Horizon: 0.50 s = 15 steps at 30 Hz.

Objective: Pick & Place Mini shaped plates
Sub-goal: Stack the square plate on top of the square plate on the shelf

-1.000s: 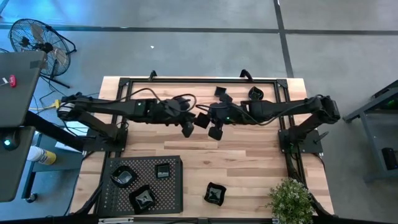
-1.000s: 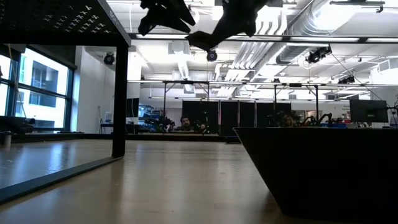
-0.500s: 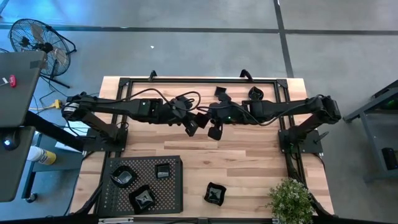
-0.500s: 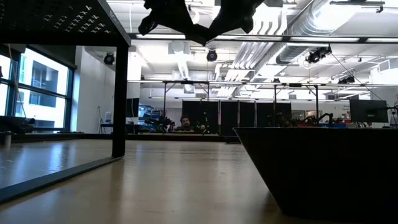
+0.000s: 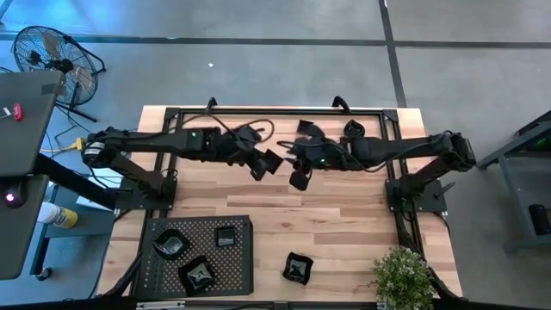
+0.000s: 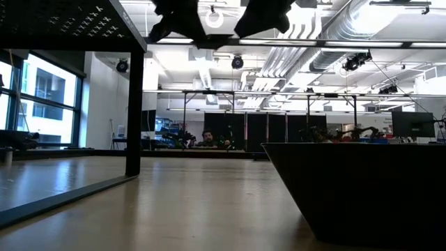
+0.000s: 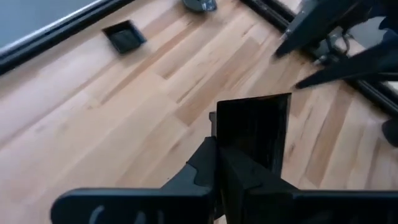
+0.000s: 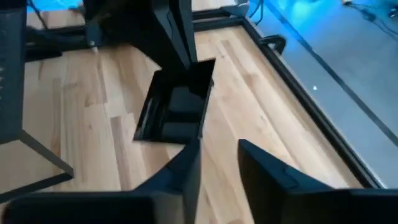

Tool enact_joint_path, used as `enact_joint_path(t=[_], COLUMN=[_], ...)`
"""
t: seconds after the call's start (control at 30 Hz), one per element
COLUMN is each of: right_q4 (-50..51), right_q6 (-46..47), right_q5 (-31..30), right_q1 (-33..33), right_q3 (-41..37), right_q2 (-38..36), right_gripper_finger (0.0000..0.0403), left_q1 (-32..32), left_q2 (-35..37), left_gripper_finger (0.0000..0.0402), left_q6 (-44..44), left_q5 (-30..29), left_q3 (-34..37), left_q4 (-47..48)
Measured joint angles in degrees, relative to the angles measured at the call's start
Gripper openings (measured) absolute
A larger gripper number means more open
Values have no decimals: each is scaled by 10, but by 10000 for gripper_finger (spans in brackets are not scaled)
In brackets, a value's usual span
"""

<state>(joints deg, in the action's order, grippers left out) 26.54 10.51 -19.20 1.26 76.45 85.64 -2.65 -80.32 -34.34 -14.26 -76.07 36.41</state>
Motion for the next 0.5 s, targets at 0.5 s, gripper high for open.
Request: enact_joint_path(t=[0.5], right_q4=[82], right_q6=[-5], right_q5=[-3], right_q1=[-5], right_q3=[-46], right_q2=[-114], right_gripper_finger=[87], left_q1=[-41], left_q2=[79], left_gripper_finger=[0], left_q6=[105], left_q5=[242], left_q3=[-7], left_q4=[92])
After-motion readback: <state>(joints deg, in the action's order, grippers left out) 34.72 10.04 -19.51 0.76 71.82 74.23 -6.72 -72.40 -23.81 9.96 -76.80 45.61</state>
